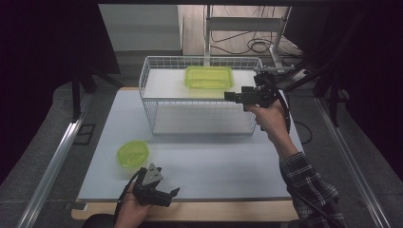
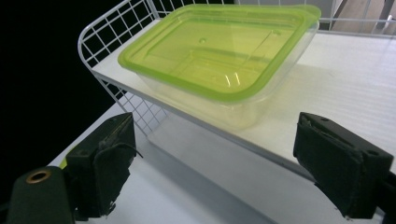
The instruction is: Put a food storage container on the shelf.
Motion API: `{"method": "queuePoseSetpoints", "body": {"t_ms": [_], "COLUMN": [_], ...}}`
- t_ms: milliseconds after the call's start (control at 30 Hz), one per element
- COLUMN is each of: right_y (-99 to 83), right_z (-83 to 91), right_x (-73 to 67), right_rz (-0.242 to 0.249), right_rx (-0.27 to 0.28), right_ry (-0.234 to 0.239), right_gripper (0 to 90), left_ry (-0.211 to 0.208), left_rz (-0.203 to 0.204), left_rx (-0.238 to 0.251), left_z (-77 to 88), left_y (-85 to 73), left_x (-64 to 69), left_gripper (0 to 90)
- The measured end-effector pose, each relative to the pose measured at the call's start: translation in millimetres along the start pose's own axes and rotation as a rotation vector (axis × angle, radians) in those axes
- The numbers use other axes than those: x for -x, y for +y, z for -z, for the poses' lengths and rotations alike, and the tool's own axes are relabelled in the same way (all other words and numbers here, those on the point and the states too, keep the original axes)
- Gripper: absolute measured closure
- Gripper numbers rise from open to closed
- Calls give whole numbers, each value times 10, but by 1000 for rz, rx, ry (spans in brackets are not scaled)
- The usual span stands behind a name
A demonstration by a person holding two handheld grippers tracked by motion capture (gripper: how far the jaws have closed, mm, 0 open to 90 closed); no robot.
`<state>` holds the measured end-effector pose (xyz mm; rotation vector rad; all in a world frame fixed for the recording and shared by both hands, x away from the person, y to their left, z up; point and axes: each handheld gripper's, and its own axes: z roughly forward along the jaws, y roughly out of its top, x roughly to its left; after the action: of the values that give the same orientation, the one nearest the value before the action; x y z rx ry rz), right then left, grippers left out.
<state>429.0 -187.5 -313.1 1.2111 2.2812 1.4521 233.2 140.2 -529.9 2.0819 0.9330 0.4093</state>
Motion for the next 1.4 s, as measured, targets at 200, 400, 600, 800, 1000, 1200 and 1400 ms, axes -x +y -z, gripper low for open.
{"method": "queuePoseSetpoints", "body": {"t_ms": [200, 400, 600, 800, 1000, 1200, 1400], "right_y": [-97, -226, -380, -554, -717, -869, -1047], "right_z": [16, 33, 43, 43, 47, 71, 83], "right_x": [-18, -48, -70, -69, -68, -59, -39], "right_rz": [15, 38, 68, 70, 83, 96, 94], "right_rx": [-14, -26, -44, -59, -71, -73, -82], "right_ry": [-4, -9, -12, -9, -9, -16, -23], "right_gripper": [105, 92, 80, 76, 77, 67, 55], "left_ry": [3, 0, -4, -3, -3, -3, -3], "left_rz": [1, 7, 12, 12, 9, 7, 4], "left_rx": [2, 5, 3, 0, -4, -8, -10], "left_z": [4, 3, -3, -6, -12, -12, -15], "left_y": [-3, -3, -4, -5, -6, -7, -6], "left_x": [-10, -16, -18, -19, -16, -15, -13], "left_gripper": [37, 37, 37, 37, 37, 37, 36]}}
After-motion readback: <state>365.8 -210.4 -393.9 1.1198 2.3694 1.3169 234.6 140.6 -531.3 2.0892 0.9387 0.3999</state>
